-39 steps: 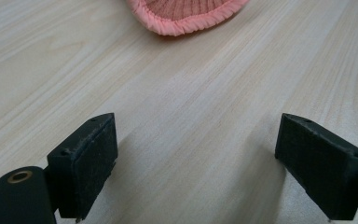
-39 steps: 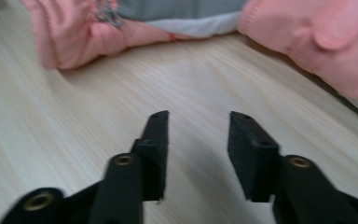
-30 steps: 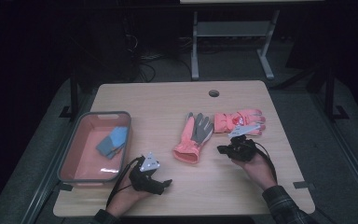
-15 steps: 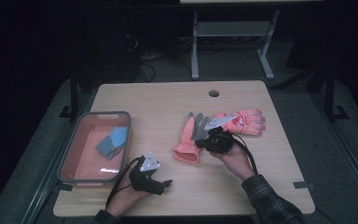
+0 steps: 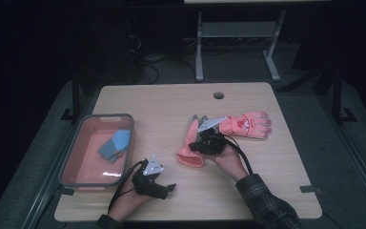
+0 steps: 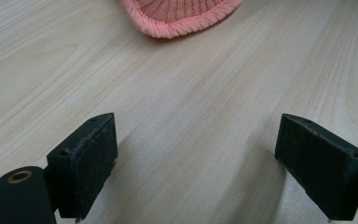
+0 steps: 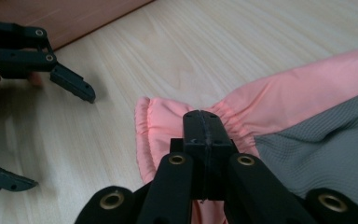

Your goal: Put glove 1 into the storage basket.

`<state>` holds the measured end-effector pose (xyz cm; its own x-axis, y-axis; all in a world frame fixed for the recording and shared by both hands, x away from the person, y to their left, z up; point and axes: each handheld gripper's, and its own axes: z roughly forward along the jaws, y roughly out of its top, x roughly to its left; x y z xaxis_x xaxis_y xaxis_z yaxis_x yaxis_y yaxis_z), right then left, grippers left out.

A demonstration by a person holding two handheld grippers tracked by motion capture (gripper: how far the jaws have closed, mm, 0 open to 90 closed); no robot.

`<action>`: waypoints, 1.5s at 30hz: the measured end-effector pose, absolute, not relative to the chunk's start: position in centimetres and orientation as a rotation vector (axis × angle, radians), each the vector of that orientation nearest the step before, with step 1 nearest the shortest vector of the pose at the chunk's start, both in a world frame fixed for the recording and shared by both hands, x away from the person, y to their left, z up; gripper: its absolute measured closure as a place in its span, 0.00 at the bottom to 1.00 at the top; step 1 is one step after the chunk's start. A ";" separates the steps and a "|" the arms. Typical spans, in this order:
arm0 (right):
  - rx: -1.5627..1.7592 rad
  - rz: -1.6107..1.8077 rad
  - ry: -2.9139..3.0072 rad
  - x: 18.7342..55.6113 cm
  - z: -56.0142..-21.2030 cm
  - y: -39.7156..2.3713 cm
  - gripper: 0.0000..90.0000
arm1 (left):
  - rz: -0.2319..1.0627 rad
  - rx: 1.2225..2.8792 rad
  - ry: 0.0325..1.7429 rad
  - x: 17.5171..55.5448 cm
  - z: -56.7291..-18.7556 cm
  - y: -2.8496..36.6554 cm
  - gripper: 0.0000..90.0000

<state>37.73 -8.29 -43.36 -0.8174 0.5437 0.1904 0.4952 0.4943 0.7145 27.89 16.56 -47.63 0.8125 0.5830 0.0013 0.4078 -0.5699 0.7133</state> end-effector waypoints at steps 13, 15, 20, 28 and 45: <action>0.896 1.223 2.696 36.5 -43.6 -9.3 1.00 | 0.306 2.255 0.720 27.9 -47.6 16.6 0.13; 0.884 1.211 2.705 36.0 -43.6 -9.8 1.00 | 0.307 2.258 0.716 27.9 -47.6 16.6 0.13; 0.885 1.204 2.719 35.5 -43.5 -10.6 1.00 | 0.304 2.258 0.720 27.9 -47.6 16.6 0.13; 0.892 1.194 2.729 34.6 -43.5 -12.0 1.00 | 0.301 2.252 0.718 27.9 -47.6 16.6 0.13; 0.898 1.170 2.748 31.5 -43.3 -15.6 1.00 | 0.306 2.256 0.714 27.9 -47.6 16.6 0.13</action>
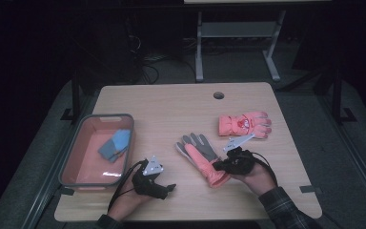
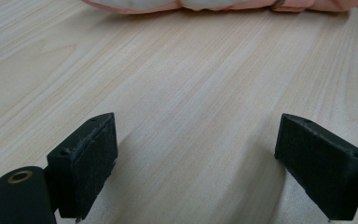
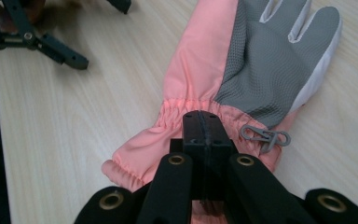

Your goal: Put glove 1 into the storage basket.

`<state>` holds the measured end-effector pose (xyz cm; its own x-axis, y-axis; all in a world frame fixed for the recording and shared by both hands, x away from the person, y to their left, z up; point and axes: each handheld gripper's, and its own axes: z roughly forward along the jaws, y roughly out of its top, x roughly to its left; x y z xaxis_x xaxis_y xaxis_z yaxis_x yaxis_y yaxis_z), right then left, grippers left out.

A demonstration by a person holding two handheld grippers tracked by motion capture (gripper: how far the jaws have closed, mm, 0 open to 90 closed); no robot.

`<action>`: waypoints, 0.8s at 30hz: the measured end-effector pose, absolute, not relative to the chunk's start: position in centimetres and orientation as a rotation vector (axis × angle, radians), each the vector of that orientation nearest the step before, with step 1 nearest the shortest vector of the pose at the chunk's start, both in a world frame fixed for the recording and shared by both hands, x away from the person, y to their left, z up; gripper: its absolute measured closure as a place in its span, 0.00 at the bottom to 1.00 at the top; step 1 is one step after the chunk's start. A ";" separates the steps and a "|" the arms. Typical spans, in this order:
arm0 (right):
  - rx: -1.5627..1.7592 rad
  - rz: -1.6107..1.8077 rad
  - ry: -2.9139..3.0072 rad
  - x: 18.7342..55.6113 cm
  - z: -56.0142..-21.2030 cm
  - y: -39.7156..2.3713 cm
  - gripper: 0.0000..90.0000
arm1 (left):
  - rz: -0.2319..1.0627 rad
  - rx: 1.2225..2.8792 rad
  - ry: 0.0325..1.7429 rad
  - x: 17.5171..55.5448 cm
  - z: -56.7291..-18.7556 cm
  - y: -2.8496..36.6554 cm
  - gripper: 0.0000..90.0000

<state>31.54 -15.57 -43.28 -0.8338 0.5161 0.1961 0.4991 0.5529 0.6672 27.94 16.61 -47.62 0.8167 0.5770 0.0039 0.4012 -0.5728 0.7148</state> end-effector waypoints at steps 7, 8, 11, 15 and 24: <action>0.880 1.155 2.762 30.2 -43.0 -16.9 1.00 | 0.300 2.245 0.724 27.9 -47.7 16.5 0.13; 0.880 1.153 2.760 30.0 -42.9 -17.0 1.00 | 0.302 2.248 0.723 27.9 -47.7 16.6 0.13; 0.862 1.180 2.733 29.9 -42.5 -17.2 1.00 | 0.301 2.247 0.723 27.9 -47.7 16.6 0.13; 0.865 1.187 2.706 30.3 -42.2 -16.8 1.00 | 0.302 2.248 0.722 27.9 -47.7 16.6 0.13; 0.900 1.168 2.661 33.0 -42.2 -15.5 1.00 | 0.307 2.255 0.714 27.9 -47.6 16.6 0.13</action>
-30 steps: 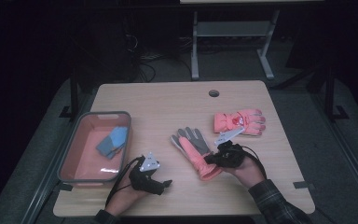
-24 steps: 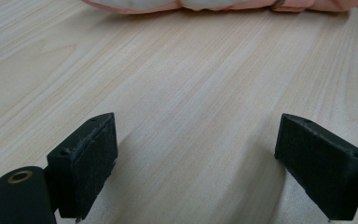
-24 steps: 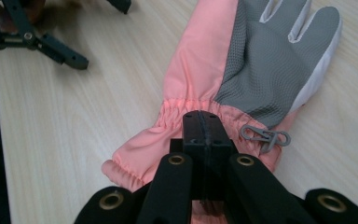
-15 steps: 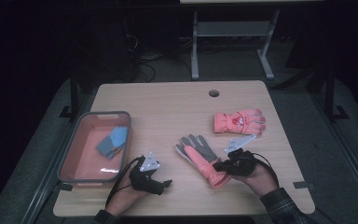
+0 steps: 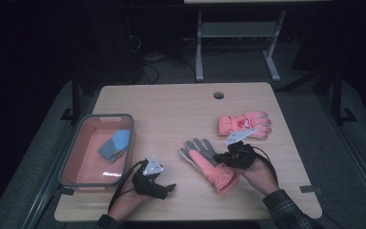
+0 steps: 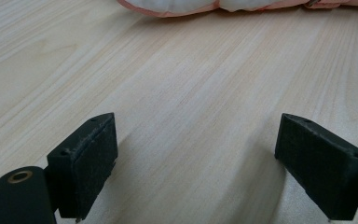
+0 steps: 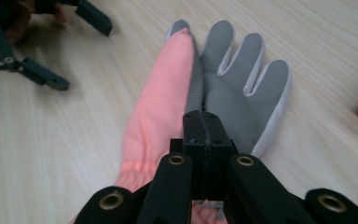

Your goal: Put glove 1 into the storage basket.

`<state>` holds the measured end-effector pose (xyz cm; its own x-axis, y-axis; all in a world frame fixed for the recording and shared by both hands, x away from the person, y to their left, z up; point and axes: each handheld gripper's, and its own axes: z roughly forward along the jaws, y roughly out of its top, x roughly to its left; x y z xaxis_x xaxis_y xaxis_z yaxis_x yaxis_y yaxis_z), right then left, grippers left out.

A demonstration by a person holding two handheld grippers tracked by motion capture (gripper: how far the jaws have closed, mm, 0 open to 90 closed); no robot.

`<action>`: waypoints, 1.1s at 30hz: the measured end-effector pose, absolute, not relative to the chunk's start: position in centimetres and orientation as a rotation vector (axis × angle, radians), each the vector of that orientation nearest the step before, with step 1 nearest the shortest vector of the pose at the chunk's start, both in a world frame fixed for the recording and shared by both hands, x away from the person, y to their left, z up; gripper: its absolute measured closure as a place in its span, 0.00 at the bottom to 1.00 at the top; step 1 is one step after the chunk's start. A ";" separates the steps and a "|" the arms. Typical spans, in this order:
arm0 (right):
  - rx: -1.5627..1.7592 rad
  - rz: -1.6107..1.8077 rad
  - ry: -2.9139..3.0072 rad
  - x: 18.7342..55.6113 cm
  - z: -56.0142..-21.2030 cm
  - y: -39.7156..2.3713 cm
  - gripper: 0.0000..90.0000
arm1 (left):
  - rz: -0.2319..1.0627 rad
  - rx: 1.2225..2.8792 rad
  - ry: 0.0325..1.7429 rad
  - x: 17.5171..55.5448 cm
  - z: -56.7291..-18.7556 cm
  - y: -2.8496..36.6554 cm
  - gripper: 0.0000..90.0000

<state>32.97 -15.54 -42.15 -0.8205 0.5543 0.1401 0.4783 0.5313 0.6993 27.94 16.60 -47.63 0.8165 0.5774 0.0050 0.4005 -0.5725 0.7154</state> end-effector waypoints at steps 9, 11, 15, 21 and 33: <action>0.907 1.111 2.710 34.1 -43.8 -14.4 1.00 | 0.305 2.252 0.718 27.9 -47.6 16.6 0.13; 0.884 1.102 2.724 34.1 -44.0 -14.0 1.00 | 0.305 2.252 0.718 27.9 -47.6 16.5 0.13; 0.833 1.112 2.754 34.0 -44.4 -13.2 1.00 | 0.305 2.254 0.717 28.0 -47.6 16.5 0.13; 0.709 1.126 2.810 33.3 -44.8 -11.6 1.00 | 0.310 2.256 0.712 28.0 -47.6 16.6 0.13; 0.440 1.150 2.919 31.8 -44.8 -10.0 1.00 | 0.304 2.248 0.722 27.9 -47.7 16.5 0.13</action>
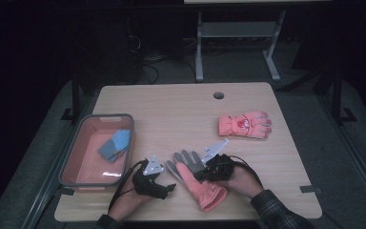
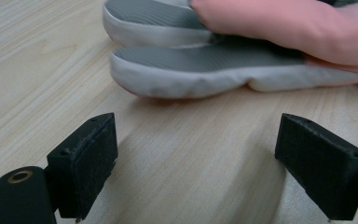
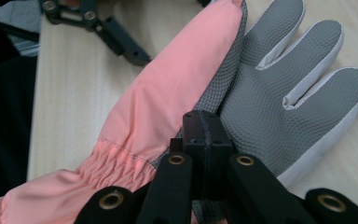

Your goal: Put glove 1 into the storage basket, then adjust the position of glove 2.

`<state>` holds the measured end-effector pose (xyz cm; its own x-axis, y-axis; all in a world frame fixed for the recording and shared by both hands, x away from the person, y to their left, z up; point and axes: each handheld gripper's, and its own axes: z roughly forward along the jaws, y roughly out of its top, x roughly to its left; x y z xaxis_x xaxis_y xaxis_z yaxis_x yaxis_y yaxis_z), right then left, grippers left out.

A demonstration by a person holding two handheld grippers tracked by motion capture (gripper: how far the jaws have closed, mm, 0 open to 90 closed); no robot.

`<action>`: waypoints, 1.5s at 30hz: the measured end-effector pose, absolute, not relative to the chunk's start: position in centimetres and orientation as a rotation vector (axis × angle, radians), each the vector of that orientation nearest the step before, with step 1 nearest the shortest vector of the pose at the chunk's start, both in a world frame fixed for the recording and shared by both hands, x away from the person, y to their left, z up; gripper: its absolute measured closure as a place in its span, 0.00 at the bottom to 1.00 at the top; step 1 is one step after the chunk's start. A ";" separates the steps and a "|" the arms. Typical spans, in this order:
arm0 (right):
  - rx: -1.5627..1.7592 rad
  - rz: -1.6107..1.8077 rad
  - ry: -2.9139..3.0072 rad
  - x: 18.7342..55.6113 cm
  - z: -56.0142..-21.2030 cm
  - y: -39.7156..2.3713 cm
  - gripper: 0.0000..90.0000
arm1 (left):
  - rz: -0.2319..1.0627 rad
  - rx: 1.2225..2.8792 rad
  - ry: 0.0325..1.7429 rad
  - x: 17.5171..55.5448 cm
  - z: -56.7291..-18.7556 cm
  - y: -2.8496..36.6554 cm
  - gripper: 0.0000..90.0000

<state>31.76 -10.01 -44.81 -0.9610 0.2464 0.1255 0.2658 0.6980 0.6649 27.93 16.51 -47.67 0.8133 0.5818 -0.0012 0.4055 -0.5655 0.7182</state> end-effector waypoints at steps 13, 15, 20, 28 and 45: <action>-0.587 -1.258 -2.796 31.0 -42.8 -13.2 1.00 | 0.304 2.248 0.722 27.9 -47.7 16.5 0.13; -0.613 -1.278 -2.794 30.3 -42.4 -14.6 1.00 | 0.304 2.247 0.723 27.9 -47.7 16.5 0.13; -0.619 -1.319 -2.735 28.6 -41.9 -15.2 1.00 | 0.303 2.247 0.722 27.9 -47.7 16.5 0.13; -0.556 -1.148 -2.823 26.9 -43.2 -14.6 1.00 | 0.304 2.253 0.718 27.9 -47.6 16.5 0.13; -0.710 -1.263 -2.816 29.2 -41.8 -17.0 0.97 | 0.304 2.248 0.721 27.9 -47.7 16.5 0.13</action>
